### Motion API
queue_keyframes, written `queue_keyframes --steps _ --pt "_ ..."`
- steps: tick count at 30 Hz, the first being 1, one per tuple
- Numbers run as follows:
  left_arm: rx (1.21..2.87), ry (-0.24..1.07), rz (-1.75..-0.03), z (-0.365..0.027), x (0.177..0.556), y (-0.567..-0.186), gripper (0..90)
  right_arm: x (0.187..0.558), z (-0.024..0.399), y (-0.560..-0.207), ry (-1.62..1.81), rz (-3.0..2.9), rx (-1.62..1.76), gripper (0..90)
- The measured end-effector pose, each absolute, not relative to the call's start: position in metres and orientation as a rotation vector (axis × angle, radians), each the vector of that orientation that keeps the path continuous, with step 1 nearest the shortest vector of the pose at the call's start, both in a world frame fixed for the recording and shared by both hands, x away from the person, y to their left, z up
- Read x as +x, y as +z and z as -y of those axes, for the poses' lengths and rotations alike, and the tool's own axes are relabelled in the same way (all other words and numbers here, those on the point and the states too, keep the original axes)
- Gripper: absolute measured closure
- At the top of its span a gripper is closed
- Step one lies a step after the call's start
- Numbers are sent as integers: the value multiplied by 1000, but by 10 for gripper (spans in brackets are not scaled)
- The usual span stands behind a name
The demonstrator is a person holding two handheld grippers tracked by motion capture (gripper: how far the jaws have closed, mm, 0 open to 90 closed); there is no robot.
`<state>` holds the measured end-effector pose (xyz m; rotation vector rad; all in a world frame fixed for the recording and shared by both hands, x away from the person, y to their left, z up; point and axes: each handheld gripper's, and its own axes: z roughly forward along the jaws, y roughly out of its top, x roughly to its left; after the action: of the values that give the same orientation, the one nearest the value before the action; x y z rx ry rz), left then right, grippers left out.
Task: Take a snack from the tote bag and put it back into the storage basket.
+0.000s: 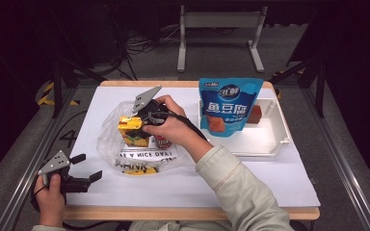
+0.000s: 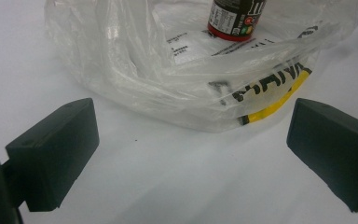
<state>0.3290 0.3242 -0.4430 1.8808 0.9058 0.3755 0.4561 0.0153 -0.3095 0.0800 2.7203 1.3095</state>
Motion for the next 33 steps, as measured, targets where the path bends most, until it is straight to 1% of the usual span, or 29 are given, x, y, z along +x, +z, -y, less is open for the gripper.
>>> queue_keyframes --steps 14,33 --pt "1882 372 -905 -323 332 -443 27 452 26 -284 1309 -2677 117 503" --pt "1894 363 -889 -316 340 -443 27 449 86 -268 1286 -2629 223 503"
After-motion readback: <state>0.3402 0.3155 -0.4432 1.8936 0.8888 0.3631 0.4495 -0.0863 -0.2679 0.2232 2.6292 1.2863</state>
